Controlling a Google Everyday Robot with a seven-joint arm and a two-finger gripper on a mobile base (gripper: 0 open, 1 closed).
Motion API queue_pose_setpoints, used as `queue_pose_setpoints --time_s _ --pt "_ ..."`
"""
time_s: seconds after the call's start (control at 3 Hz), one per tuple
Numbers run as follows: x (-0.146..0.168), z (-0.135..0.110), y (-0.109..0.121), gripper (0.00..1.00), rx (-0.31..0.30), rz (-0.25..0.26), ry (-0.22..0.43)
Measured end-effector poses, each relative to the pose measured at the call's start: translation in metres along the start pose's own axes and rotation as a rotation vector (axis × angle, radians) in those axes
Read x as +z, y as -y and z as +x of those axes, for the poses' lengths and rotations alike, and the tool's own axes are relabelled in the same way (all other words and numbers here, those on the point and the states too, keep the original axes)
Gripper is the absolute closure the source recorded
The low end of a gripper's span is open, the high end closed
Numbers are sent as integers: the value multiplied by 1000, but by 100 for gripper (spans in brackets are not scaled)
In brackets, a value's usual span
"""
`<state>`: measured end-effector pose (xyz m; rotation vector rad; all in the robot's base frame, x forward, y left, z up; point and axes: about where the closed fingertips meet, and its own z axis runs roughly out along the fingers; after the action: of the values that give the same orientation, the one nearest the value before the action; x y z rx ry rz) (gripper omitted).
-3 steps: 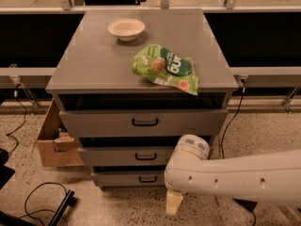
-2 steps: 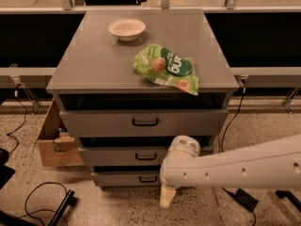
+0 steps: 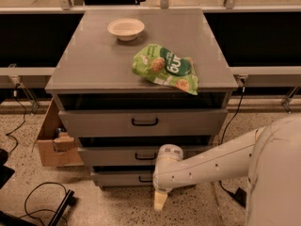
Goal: Open bottom drawer
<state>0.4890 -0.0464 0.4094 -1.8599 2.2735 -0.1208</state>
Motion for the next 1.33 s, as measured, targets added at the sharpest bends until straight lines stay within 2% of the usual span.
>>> queue_pose_setpoints --time_s 0.33,0.67,1.0,1.33 --pt "0 0 0 0 0 0 0" --pt "31 3 -6 0 -21 -28 -40" --pt "78 14 -12 0 -40 -72 -82" --pt "125 25 -7 0 -81 -85 -124"
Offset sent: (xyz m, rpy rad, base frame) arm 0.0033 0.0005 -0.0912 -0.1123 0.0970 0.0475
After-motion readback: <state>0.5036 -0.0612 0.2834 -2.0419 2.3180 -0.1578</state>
